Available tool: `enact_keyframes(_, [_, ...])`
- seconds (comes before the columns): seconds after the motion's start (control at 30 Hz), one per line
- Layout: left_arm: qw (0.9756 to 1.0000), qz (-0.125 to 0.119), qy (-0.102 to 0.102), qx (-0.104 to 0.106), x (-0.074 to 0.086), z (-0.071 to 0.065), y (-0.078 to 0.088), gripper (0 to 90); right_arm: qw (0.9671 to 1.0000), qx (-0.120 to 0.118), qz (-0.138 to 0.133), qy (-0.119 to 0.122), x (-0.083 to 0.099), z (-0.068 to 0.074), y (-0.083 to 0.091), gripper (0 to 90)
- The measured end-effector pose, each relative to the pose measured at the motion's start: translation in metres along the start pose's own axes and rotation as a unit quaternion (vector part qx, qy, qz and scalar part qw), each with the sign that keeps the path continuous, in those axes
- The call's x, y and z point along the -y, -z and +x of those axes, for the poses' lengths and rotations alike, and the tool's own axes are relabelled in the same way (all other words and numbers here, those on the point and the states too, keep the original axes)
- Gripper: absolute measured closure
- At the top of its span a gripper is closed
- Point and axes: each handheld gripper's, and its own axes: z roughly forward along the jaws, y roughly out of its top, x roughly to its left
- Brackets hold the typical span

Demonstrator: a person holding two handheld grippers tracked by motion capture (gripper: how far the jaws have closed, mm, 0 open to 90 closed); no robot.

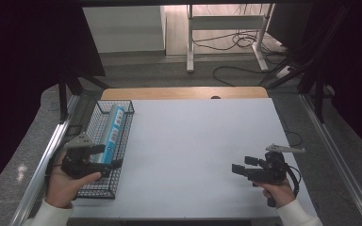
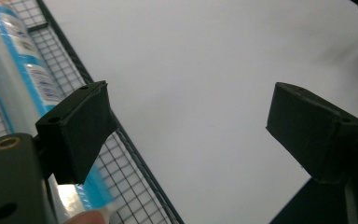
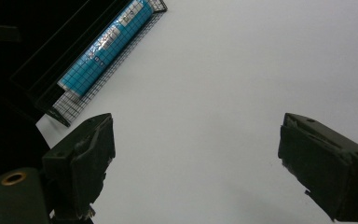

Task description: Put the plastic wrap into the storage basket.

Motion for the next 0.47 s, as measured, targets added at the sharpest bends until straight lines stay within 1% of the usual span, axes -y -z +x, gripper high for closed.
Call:
enact_keyframes(0.07, [1.0,-0.002,0.001,0.003,0.003,-0.001,0.0,14.3,0.9999,0.009,0.0,0.013,0.001,0.001,0.0,11.0])
enact_keyframes(0.17, [0.9997,-0.01,0.016,0.016,0.006,0.001,-0.001,14.5,0.9993,0.023,0.001,0.031,0.002,0.001,-0.001,11.0])
enact_keyframes(0.23, [0.9994,-0.014,0.021,0.022,0.009,0.003,-0.004,14.7,0.999,0.027,-0.004,0.037,0.002,0.001,0.0,11.0])
enact_keyframes(0.4, [0.9997,-0.007,0.014,0.019,0.012,0.002,-0.011,14.8,0.9977,0.035,-0.014,0.057,0.002,0.001,0.002,10.9])
enact_keyframes(0.47, [0.9997,-0.007,0.011,0.023,0.013,0.001,-0.013,15.0,0.9967,0.042,-0.017,0.067,0.002,0.001,0.003,10.9])
